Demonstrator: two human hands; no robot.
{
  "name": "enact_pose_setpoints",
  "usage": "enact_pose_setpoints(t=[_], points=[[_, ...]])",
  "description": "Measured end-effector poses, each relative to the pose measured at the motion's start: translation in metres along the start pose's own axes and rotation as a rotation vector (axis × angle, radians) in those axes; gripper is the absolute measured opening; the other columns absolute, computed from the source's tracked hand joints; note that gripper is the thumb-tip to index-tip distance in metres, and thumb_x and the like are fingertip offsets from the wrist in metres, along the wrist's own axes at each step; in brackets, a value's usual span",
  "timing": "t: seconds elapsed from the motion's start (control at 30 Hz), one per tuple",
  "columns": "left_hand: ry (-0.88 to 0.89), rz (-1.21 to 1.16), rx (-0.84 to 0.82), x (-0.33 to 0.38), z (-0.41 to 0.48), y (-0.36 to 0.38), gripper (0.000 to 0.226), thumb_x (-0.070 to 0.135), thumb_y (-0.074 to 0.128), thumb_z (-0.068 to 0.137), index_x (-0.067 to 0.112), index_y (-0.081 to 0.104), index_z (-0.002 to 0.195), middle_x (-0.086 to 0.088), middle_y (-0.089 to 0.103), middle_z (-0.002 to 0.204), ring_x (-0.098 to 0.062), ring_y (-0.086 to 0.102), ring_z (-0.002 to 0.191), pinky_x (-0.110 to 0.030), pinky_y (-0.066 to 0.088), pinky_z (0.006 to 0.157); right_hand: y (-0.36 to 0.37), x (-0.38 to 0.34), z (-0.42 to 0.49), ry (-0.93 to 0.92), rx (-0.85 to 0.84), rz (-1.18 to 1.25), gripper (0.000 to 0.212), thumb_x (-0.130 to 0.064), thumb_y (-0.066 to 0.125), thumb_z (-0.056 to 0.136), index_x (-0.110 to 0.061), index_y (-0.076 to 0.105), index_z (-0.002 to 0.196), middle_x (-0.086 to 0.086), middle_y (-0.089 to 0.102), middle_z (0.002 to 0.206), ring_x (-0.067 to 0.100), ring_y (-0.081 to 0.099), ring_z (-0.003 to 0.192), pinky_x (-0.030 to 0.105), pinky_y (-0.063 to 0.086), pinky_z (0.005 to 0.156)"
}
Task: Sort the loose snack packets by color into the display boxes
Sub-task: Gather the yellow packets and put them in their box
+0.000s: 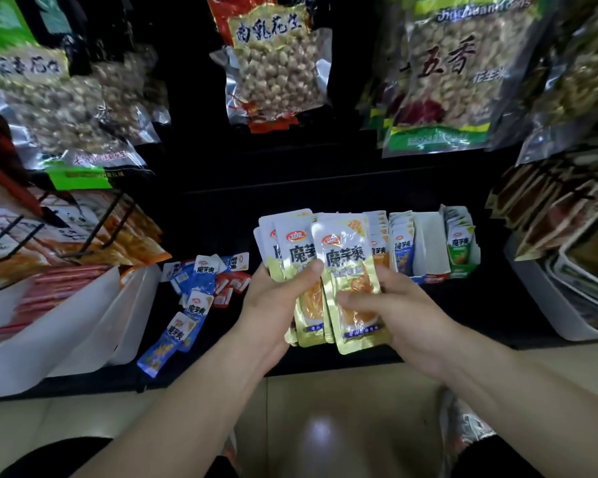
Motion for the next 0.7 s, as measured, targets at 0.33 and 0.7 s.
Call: enact_pose_setpoints(t=[0.33,0.7], points=[[-0.142,-0.109,0.002,-0.004,0.029,0.001,0.023,0.013,0.062,0.096,0.007,0.066,0.117,-0.018,0.073,0.112,-0.036,0.072,0.097,-0.059,0.056,0.087,-0.021,-0.004,0.036,-0.021,0.041,0.154,0.022,-0.015,0.073,0.085,-0.007,0.075,0.106,0.010,0.076,0.107,0.031,0.070,0.107,0.051,0.045,0.107],[-0.086,0.013,0.052,-0.002,0.036,-0.011,0.023,0.032,0.080,0.079,0.030,0.073,0.101,-0.003,0.073,0.116,-0.030,0.063,0.119,-0.061,0.041,0.105,-0.028,-0.012,0.036,-0.113,0.115,0.057,0.015,-0.019,0.070,0.091,-0.009,0.071,0.102,-0.001,0.076,0.099,-0.001,0.068,0.081,0.020,0.040,0.080]])
Point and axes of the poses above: each hand's wrist, its own z-axis towards the middle knuckle, its own y-axis out of the palm, x = y × z, the point moved 6 cm from there along z, towards the middle knuckle
